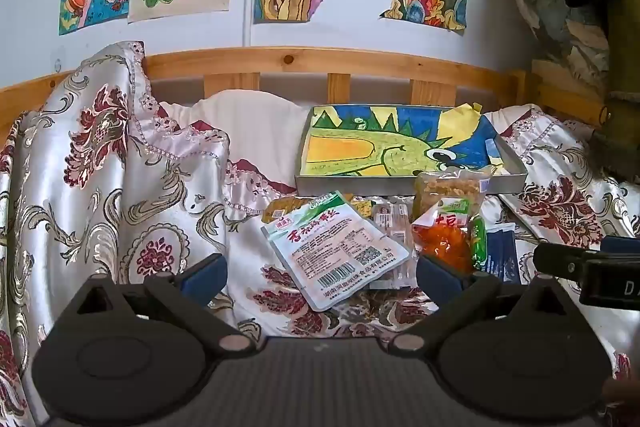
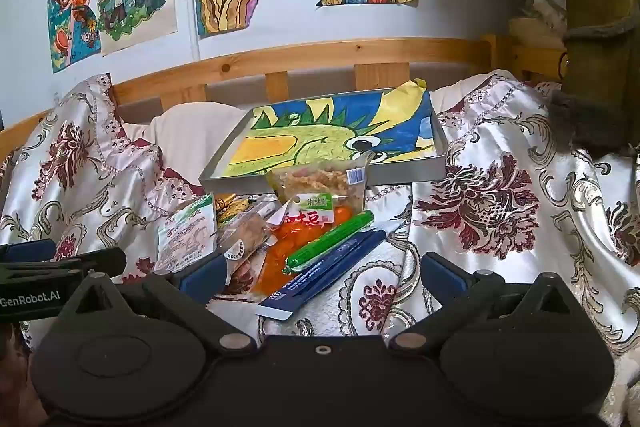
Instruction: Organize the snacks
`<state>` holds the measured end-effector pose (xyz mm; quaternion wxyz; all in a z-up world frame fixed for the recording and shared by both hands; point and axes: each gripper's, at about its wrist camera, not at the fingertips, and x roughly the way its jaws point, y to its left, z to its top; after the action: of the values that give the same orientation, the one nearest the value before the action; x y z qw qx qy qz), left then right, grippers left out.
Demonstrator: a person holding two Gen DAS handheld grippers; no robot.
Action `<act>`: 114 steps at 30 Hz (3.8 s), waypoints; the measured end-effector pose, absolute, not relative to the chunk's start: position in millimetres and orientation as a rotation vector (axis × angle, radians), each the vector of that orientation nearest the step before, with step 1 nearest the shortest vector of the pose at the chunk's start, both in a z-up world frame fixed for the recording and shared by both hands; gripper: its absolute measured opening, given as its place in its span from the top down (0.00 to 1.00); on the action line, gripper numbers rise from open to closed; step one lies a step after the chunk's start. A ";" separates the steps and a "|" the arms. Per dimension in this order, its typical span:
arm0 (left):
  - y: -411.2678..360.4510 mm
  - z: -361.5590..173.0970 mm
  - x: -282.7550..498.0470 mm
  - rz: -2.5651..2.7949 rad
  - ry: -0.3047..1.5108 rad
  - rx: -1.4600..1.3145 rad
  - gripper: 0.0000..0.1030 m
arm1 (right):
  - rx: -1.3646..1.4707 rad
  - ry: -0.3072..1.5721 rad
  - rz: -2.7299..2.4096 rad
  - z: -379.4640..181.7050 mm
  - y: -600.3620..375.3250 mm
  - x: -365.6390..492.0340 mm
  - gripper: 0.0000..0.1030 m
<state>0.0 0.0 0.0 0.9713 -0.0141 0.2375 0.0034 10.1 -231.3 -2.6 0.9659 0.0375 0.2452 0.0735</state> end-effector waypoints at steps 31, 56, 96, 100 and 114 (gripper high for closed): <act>0.1 0.3 0.0 0.002 0.482 -0.032 0.00 | 0.079 0.506 0.148 -4.3 -231.4 11.9 0.01; 0.3 0.4 0.3 0.001 0.485 -0.034 0.00 | 0.081 0.511 0.149 -5.3 -230.8 12.8 0.01; 16.0 -8.1 59.5 0.083 0.716 -0.108 0.00 | -0.056 0.483 0.247 7.4 -216.1 41.2 0.00; 17.3 -4.1 82.8 0.065 0.756 -0.113 0.00 | -0.099 0.502 0.275 4.9 -212.3 57.7 0.00; 18.8 -19.1 147.8 0.027 0.893 -0.247 0.01 | 0.000 0.639 0.302 -20.6 -214.2 138.0 0.01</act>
<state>147.8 18.8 -19.1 0.8945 -0.1193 0.4306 0.0128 138.0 -214.2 -20.6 0.9382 0.0002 0.3128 0.1481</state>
